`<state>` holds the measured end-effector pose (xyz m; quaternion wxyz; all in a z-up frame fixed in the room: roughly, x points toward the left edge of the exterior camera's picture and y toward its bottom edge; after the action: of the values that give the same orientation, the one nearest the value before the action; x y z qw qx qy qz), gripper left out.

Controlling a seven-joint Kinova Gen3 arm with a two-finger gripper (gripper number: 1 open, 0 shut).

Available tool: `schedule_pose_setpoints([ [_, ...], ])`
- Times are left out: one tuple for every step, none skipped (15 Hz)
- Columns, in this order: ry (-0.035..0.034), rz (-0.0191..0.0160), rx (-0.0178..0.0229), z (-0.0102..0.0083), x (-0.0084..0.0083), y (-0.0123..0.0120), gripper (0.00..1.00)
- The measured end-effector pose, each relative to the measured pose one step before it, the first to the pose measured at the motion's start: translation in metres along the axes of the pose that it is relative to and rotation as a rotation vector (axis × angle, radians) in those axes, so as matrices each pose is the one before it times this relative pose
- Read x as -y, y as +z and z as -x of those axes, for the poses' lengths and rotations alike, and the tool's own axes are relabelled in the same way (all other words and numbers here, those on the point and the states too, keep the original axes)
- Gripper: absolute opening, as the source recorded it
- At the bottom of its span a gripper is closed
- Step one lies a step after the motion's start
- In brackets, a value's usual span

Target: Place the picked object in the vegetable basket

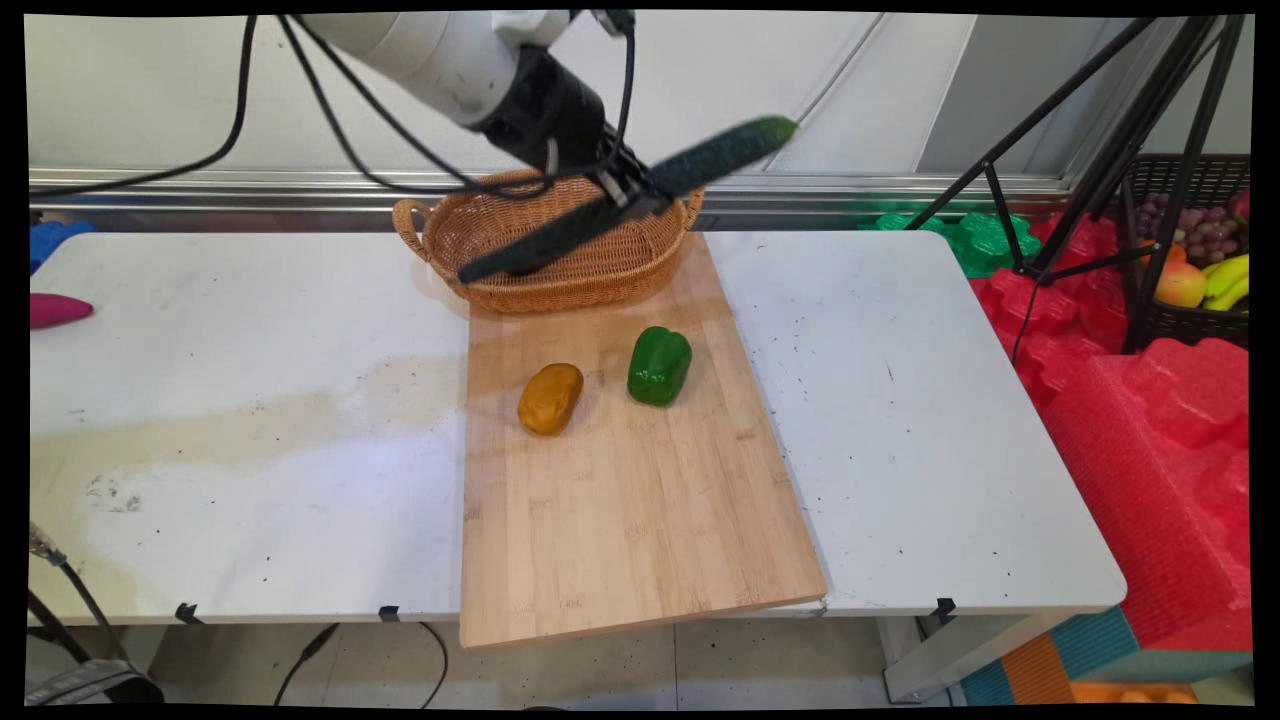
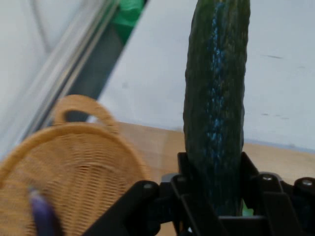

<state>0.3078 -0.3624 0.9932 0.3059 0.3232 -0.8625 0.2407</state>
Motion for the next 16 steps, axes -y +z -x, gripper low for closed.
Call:
schedule_pose_setpoints([
  [-0.00032,-0.02051,0.00354,-0.00191,0.01209,0.00436,0.00],
  [-0.00070,-0.01398,0.00318,-0.00094,0.00847,0.00358,0.00],
  [-0.00175,-0.01989,0.00695,-0.00064,0.01327,0.00696,0.00],
  [-0.00168,-0.01572,0.00737,-0.00010,0.01113,0.00748,0.00],
  [-0.00357,-0.01395,0.00800,0.00052,0.01046,0.00796,0.00],
  [-0.00471,-0.01171,0.00779,0.00073,0.00980,0.00885,0.00],
  [-0.00152,-0.00514,0.00407,0.00020,0.00523,0.00542,0.00],
  [-0.00241,-0.00634,0.00730,0.00069,0.00724,0.00832,0.00],
  [-0.00084,-0.00338,0.00490,0.00055,0.00460,0.00568,0.00],
  [-0.00123,-0.00406,0.00915,0.00098,0.00739,0.01022,0.00],
  [-0.00008,-0.00112,0.00809,0.00119,0.00476,0.00791,0.00],
  [-0.00031,-0.00096,0.00744,0.00112,0.00447,0.00728,0.00],
  [0.00004,0.00122,0.00959,0.00168,0.00457,0.00902,0.00],
  [0.00012,0.00193,0.01221,0.00258,0.00494,0.01007,0.00],
  [0.00186,0.00435,0.01699,0.00373,0.00522,0.01269,0.00],
  [0.00283,0.00380,0.01199,0.00273,0.00289,0.00792,0.00],
])
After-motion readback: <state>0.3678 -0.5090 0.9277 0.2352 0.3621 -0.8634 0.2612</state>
